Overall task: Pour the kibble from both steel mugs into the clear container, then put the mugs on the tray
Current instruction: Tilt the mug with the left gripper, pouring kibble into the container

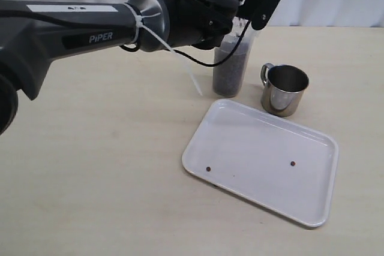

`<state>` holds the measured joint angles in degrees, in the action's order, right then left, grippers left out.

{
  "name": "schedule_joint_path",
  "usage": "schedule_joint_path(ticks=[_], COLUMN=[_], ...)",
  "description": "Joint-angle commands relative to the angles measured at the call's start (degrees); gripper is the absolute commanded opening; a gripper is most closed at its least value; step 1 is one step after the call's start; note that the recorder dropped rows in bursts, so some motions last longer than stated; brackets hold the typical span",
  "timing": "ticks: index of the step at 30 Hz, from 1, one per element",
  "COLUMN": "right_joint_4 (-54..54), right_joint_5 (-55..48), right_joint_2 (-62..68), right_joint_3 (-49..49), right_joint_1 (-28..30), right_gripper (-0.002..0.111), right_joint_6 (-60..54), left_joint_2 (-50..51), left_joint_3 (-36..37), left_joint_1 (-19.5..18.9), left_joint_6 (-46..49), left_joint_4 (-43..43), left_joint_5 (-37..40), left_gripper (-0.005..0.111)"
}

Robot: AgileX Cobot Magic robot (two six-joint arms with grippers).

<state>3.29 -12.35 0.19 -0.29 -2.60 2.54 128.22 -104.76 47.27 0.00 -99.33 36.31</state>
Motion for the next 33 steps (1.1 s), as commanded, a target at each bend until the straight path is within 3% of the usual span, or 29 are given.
schedule_joint_path(ticks=[1, 10, 17, 33], right_joint_4=[0.2, 0.2, 0.2, 0.2], right_joint_5=[0.1, 0.1, 0.1, 0.1], right_joint_2=[-0.2, -0.2, -0.2, -0.2], right_joint_3=[0.3, 0.3, 0.3, 0.3], right_joint_1=[-0.2, -0.2, -0.2, -0.2], right_gripper=[0.005, 0.005, 0.005, 0.005], right_joint_6=[-0.5, -0.5, -0.5, -0.5], left_joint_2=[0.8, 1.1, 1.1, 1.1], left_joint_3=[-0.6, -0.6, -0.6, -0.6], left_joint_1=[0.1, 0.4, 2.8, 2.8], left_joint_6=[3.4, 6.0, 10.6, 18.2], left_joint_4=[-0.6, -0.6, -0.6, -0.6], left_joint_5=[0.9, 4.2, 5.3, 6.6], left_gripper=[0.000, 0.000, 0.000, 0.000])
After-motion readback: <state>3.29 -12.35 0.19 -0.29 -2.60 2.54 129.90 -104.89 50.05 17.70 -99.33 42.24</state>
